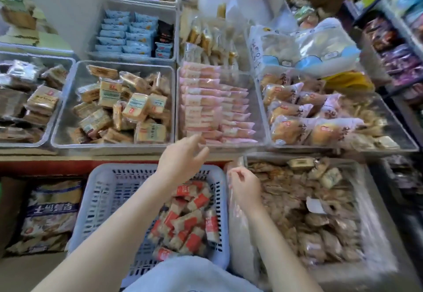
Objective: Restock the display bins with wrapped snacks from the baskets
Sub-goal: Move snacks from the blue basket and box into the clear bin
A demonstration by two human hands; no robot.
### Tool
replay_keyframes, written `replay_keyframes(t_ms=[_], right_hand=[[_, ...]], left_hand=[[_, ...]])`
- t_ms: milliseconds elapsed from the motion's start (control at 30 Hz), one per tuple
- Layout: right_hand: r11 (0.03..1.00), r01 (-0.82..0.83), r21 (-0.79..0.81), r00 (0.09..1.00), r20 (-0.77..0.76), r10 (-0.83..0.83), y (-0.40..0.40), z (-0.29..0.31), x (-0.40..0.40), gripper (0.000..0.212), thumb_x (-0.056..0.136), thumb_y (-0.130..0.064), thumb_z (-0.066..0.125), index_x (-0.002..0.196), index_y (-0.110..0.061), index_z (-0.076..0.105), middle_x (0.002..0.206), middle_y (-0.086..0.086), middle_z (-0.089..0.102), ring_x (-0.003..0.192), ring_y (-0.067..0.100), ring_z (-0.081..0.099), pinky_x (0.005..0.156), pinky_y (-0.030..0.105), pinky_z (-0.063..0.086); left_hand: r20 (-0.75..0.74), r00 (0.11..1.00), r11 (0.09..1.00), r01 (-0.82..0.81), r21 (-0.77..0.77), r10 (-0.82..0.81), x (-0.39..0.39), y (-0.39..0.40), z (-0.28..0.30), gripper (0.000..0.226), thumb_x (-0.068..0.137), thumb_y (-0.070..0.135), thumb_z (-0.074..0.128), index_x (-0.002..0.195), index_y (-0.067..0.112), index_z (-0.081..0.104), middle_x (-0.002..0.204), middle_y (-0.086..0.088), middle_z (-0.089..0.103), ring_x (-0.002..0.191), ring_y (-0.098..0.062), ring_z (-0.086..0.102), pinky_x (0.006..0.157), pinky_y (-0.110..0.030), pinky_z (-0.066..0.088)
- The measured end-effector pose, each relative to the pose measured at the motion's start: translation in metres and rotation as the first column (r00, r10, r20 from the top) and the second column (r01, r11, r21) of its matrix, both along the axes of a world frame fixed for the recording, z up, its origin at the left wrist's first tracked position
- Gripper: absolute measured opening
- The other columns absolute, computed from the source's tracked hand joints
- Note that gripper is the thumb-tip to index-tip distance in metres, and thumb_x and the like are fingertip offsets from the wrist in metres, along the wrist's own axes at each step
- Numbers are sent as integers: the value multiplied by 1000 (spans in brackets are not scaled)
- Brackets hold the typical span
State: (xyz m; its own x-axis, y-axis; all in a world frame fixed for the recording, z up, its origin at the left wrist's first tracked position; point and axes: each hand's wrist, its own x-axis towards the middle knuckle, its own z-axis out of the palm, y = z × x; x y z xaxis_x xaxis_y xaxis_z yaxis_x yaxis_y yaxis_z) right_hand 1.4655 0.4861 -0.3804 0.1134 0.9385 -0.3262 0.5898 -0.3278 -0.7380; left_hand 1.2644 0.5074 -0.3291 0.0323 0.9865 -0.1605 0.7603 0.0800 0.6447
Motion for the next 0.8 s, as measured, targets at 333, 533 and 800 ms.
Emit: replay_keyframes(t_ms=[333, 533, 800], right_hand=[[819, 571, 52, 801, 179, -571, 28, -31, 271, 63, 93, -13, 58, 149, -31, 35, 149, 12, 35, 127, 33, 47, 87, 39, 44], [922, 361, -143, 914, 252, -318, 71, -56, 343, 60, 96, -38, 63, 150, -34, 38, 145, 12, 44, 129, 37, 49, 91, 38, 42], [855, 515, -54, 857, 67, -512, 75, -76, 339, 51, 89, -38, 72, 129, -16, 48, 134, 12, 48, 118, 34, 55, 80, 38, 46]], left_hand=[[110, 945, 901, 326, -285, -307, 233, -3, -27, 22, 101, 31, 54, 115, 24, 69, 103, 4, 71, 95, -15, 65, 83, -30, 51], [115, 959, 905, 282, -317, -259, 287, -5, -32, 20, 100, 31, 55, 112, 30, 71, 102, 12, 69, 86, -7, 64, 73, -23, 48], [118, 985, 903, 165, -397, -128, 309, -11, -40, 21, 99, 29, 54, 111, 30, 71, 92, 13, 73, 78, -12, 69, 71, -28, 57]])
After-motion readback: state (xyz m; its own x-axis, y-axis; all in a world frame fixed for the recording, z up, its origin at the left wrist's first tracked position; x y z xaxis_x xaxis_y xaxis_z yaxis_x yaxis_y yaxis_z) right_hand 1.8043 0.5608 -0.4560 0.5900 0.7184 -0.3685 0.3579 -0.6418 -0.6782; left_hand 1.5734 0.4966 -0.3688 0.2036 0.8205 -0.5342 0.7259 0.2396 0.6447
